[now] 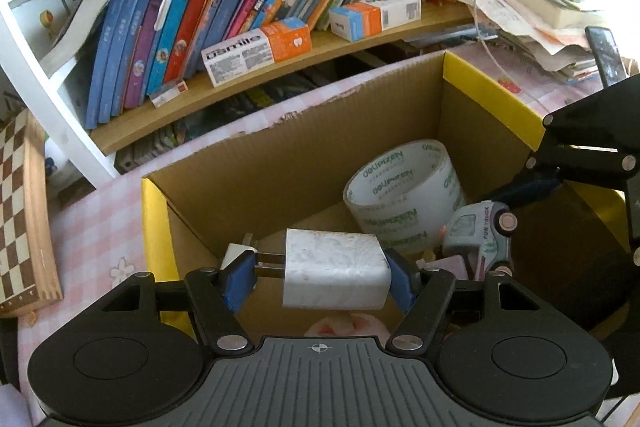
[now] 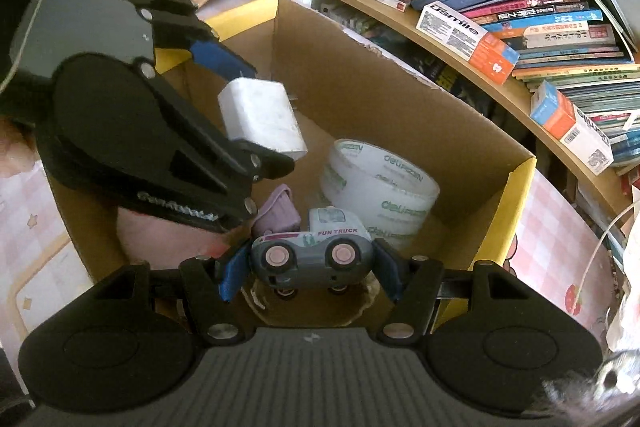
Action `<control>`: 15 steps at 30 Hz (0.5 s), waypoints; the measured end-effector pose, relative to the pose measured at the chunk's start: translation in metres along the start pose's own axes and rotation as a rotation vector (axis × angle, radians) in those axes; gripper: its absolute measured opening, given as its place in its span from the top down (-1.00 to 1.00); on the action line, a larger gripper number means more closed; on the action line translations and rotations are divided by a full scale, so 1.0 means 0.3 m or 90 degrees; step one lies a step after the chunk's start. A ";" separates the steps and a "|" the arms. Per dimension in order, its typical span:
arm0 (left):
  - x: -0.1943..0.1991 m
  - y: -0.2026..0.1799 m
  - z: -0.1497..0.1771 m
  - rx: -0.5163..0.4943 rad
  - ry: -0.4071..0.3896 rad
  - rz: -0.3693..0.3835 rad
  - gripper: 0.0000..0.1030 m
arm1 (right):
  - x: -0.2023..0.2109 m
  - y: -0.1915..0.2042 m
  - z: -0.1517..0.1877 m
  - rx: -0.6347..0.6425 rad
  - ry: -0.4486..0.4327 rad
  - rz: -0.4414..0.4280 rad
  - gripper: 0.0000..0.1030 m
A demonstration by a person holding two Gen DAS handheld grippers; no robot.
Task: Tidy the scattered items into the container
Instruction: 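Open both tools to drop the toy car and charger into the box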
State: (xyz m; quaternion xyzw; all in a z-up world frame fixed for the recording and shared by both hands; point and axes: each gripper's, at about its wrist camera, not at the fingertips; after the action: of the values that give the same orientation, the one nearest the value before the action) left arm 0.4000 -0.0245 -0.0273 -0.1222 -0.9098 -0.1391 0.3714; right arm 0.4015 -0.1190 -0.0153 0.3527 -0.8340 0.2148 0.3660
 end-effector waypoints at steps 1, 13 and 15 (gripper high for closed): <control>-0.001 -0.002 -0.001 -0.001 0.000 -0.002 -0.33 | -0.003 0.001 -0.001 -0.001 0.000 0.000 -0.22; 0.178 -0.028 -0.029 -0.006 -0.108 -0.015 -0.46 | 0.137 -0.019 -0.012 -0.044 -0.080 0.018 -0.38; 0.243 -0.037 -0.031 0.000 -0.139 -0.016 -0.49 | 0.177 -0.022 -0.012 -0.060 -0.099 0.024 -0.38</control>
State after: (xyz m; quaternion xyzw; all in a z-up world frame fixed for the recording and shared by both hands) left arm 0.3518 -0.0293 0.0290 -0.1251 -0.9464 -0.1297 0.2679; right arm 0.3825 -0.1440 0.0281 0.3349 -0.8754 0.1545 0.3124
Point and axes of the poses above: each gripper's, at about its wrist camera, not at the fingertips, and x roughly against the way its jaws point, y to its left, z to its underside, and after that the axes turned 8 degrees about -y, right-handed
